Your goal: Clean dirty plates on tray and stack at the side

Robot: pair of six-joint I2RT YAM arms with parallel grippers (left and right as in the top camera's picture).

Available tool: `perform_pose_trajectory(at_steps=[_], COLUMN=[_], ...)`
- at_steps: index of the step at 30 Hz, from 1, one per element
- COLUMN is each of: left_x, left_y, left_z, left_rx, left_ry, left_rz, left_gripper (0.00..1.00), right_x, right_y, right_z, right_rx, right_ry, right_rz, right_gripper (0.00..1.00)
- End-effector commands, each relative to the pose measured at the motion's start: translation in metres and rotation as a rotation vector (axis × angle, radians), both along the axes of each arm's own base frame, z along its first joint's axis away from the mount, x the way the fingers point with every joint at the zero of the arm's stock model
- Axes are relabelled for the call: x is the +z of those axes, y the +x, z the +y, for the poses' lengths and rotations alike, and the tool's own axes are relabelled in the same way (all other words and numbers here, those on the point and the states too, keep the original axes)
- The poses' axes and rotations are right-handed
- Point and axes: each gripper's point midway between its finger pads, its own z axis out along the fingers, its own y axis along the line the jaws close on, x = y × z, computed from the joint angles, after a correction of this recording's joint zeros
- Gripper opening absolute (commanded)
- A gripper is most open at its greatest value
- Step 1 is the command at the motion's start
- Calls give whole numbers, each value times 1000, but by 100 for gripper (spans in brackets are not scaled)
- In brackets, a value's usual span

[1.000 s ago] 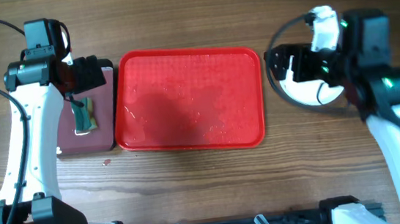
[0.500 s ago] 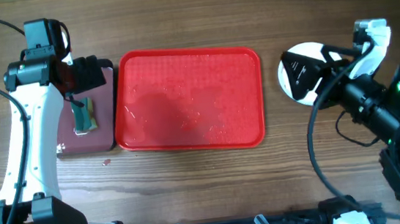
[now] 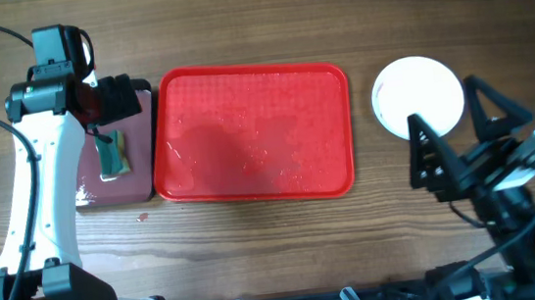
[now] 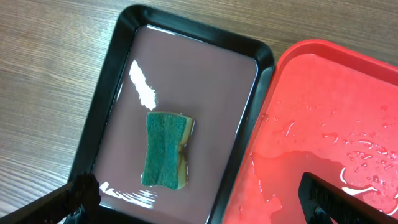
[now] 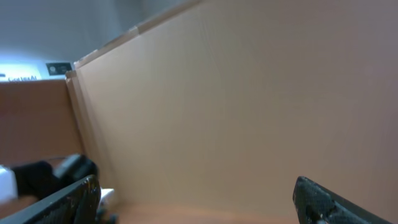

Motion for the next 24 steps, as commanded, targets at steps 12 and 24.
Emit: perform_pose_trajectory(at_steps=[12,24], left_x=[2,2], left_y=[2,2], left_z=[-2,-2], left_rx=[5,4], left_ry=[-8,-8], left_rz=[-7,-7], left_gripper=[100,100], right_x=[-223,-244], right_y=[19,21], right_z=[6,6], right_rx=[-45,-37], right_ry=[-300,-333], right_rz=[101,181], right_gripper=[100,100])
